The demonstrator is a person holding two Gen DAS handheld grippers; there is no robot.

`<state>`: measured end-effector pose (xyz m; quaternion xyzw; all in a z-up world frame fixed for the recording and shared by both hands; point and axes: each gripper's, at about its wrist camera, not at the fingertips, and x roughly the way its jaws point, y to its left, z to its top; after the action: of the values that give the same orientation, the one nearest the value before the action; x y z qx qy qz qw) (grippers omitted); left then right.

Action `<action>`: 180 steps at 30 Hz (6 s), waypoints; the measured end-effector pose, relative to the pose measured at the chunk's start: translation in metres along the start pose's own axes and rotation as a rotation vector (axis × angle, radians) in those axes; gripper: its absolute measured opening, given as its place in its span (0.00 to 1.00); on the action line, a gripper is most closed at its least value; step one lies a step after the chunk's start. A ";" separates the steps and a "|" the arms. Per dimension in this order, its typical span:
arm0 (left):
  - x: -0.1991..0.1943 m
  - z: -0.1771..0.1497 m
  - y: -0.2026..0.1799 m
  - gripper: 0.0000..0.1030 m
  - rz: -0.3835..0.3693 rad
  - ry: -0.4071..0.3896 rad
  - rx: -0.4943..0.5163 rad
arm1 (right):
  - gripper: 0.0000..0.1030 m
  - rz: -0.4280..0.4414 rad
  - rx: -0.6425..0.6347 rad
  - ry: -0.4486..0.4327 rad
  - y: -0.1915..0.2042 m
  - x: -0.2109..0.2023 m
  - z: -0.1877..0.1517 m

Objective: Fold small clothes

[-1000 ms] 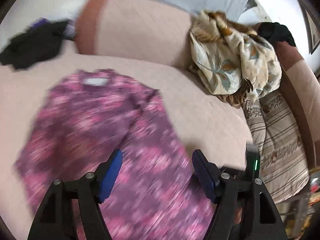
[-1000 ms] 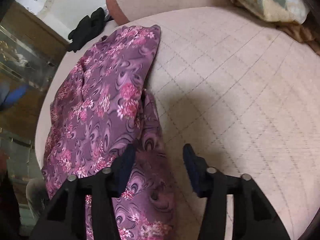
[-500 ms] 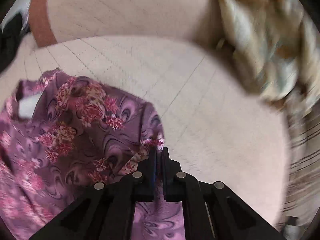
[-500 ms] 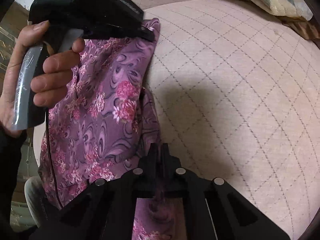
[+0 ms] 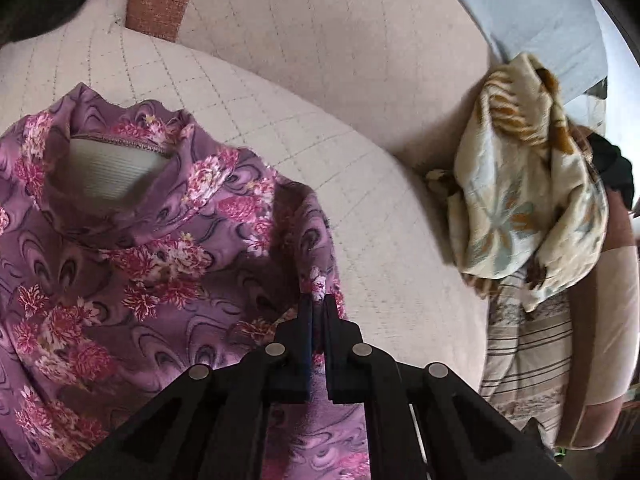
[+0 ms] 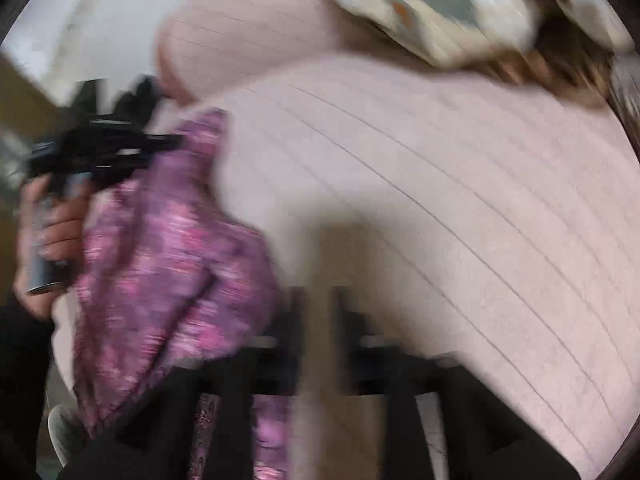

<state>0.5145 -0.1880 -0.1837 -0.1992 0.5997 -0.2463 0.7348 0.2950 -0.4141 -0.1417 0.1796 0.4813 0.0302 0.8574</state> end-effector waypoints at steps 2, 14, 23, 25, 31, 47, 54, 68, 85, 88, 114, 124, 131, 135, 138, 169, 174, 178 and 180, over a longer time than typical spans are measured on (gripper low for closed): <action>0.000 0.002 0.000 0.02 0.019 0.008 0.016 | 0.74 -0.015 -0.110 0.021 0.022 0.013 0.003; 0.001 0.007 -0.003 0.02 -0.061 0.000 0.015 | 0.08 -0.084 -0.315 0.033 0.046 0.061 0.023; 0.027 0.006 -0.019 0.08 0.049 0.047 0.057 | 0.03 -0.047 -0.080 0.126 -0.017 0.052 0.034; 0.014 0.009 -0.019 0.39 0.030 0.011 0.057 | 0.03 -0.042 -0.086 0.117 -0.015 0.047 0.036; -0.003 0.004 -0.017 0.70 0.187 -0.082 0.075 | 0.09 -0.017 -0.065 0.120 -0.028 0.033 0.035; -0.038 -0.102 0.021 0.00 0.308 -0.038 0.203 | 0.10 0.144 0.085 0.135 -0.017 0.062 0.039; -0.058 -0.105 0.034 0.04 0.444 -0.019 0.201 | 0.11 0.099 0.046 0.168 -0.008 0.069 0.037; 0.039 0.036 -0.058 0.57 0.359 -0.030 0.197 | 0.31 0.187 0.133 0.147 -0.029 0.070 0.047; 0.057 0.056 -0.049 0.17 0.384 -0.028 0.224 | 0.09 0.128 0.127 0.146 -0.040 0.060 0.049; -0.005 0.045 -0.040 0.50 0.313 -0.109 0.209 | 0.19 0.122 0.123 0.109 -0.043 0.046 0.047; -0.156 -0.325 0.122 0.06 0.450 -0.133 0.133 | 0.45 0.081 0.291 -0.002 -0.003 -0.071 -0.162; -0.238 -0.296 0.100 0.70 0.374 -0.335 0.100 | 0.60 0.078 0.148 -0.073 0.037 -0.092 -0.127; -0.249 -0.181 0.099 0.74 0.449 -0.368 0.124 | 0.62 0.153 0.076 -0.049 0.051 -0.080 -0.031; -0.216 -0.102 0.119 0.74 0.439 -0.327 0.097 | 0.62 0.161 0.032 -0.007 0.055 -0.047 0.027; -0.183 -0.051 0.131 0.74 0.437 -0.259 0.099 | 0.62 0.155 0.024 0.045 0.054 -0.001 0.077; -0.099 0.069 0.168 0.17 0.532 -0.193 0.057 | 0.41 -0.017 -0.003 0.142 0.030 0.140 0.203; -0.117 0.073 0.154 0.07 0.513 -0.214 0.072 | 0.05 -0.016 0.025 0.146 0.024 0.143 0.199; -0.161 0.058 0.137 0.06 0.466 -0.289 0.072 | 0.05 -0.003 0.024 0.084 0.029 0.104 0.196; -0.194 0.039 0.122 0.06 0.425 -0.348 0.092 | 0.05 0.010 0.010 0.048 0.034 0.076 0.189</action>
<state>0.5368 0.0259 -0.0960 -0.0746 0.4811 -0.0757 0.8702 0.4981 -0.4178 -0.1028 0.1856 0.5009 0.0364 0.8446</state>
